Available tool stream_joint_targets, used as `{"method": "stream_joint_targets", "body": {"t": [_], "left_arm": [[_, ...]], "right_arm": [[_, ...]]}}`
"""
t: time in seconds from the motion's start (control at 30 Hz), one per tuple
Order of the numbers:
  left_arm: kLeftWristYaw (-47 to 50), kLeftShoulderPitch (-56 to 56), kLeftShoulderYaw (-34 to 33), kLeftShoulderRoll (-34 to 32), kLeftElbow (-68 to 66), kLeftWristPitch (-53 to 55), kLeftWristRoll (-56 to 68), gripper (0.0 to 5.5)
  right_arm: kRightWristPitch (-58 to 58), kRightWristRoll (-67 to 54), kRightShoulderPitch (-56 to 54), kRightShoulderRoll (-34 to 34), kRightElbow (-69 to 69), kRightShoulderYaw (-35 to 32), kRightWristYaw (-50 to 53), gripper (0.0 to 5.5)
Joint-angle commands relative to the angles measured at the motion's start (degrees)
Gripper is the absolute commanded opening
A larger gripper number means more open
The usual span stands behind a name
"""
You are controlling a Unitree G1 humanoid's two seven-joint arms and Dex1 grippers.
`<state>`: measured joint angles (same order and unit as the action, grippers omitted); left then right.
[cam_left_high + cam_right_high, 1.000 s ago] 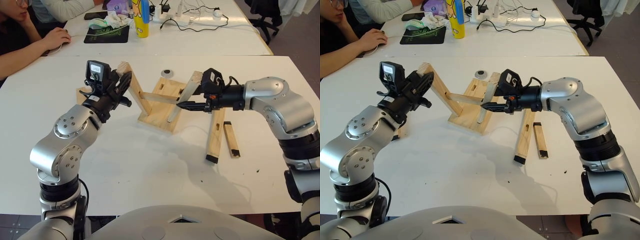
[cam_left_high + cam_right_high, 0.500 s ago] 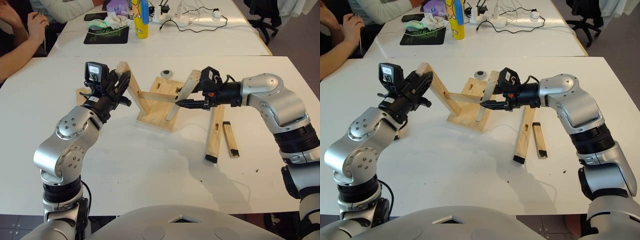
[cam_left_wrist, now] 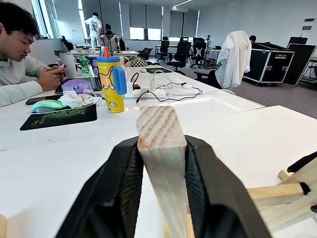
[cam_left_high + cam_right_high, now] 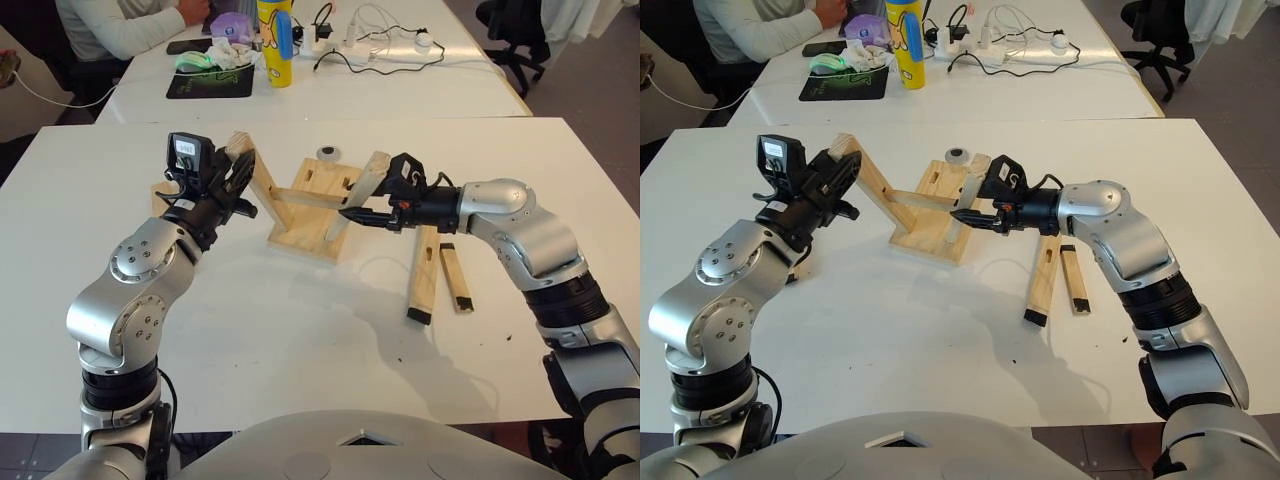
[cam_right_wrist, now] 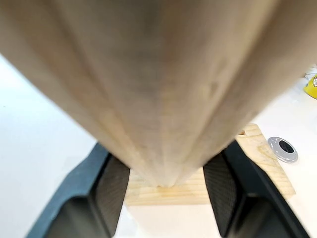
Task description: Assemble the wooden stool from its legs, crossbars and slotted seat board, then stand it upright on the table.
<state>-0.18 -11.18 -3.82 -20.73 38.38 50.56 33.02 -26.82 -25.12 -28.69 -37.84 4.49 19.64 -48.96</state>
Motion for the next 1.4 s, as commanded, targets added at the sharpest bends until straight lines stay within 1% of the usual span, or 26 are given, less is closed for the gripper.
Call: {"method": "stream_joint_targets", "body": {"t": [0.03, 0.2, 0.37, 0.5, 0.53, 0.6, 0.67, 0.73, 0.9, 1.1, 1.27, 1.4], "left_arm": [[-8.84, 0.8, 8.36, 0.1, -1.37, 4.66, 5.13, 1.13], [-9.27, 0.31, 8.01, -0.41, -2.0, 4.23, 5.04, 1.13], [-9.23, -1.27, 6.08, -0.24, -2.76, 2.86, 5.43, 1.13], [-9.02, -1.87, 5.06, 0.15, -3.56, 2.11, 5.38, 1.13], [-9.02, -1.96, 4.97, 0.22, -3.73, 2.1, 5.28, 1.13], [-9.11, -2.11, 4.83, 0.26, -4.01, 2.05, 5.04, 1.13], [-9.44, -2.23, 4.69, 0.29, -4.24, 2.04, 4.86, 1.13], [-9.63, -2.26, 4.46, 0.23, -4.36, 2.06, 4.79, 1.13], [-9.45, -2.34, 3.69, 0.03, -4.54, 2.0, 4.47, 1.13], [-9.83, -2.75, 2.76, -0.42, -4.58, 2.07, 4.37, 1.13], [-9.47, -3.07, 1.83, -0.83, -3.75, 2.47, 4.94, 1.13], [-8.56, -4.24, 0.74, -0.29, -2.18, 2.18, 5.58, 1.13]], "right_arm": [[-7.49, 9.51, 14.04, 3.58, -8.02, 14.87, 2.5, 2.04], [-5.92, 8.5, 15.1, 5.25, -9.76, 13.1, 4.29, 2.04], [0.09, 7.15, 15.56, 7.76, -12.09, 9.34, 5.68, 2.04], [1.52, 6.68, 12.89, 7.06, -10.37, 6.7, 5.74, 2.04], [1.34, 6.47, 12.4, 6.81, -9.56, 6.02, 6.01, 2.41], [1.07, 6.49, 11.67, 6.34, -8.53, 5.01, 5.86, 2.59], [0.12, 7.29, 11.44, 6.6, -7.81, 3.83, 5.7, 2.99], [-1.08, 7.53, 11.31, 6.39, -6.36, 2.78, 5.6, 3.24], [-3.56, 7.95, 10.87, 5.48, -3.1, 0.56, 4.68, 3.24], [-3.07, 10.08, 9.0, 1.53, -1.78, -3.45, 3.12, 3.24], [0.68, 12.66, 7.74, -4.16, -2.05, -5.86, -1.19, 3.24], [2.71, 13.39, 6.19, -6.69, -4.02, -8.74, -3.57, 3.24]]}}
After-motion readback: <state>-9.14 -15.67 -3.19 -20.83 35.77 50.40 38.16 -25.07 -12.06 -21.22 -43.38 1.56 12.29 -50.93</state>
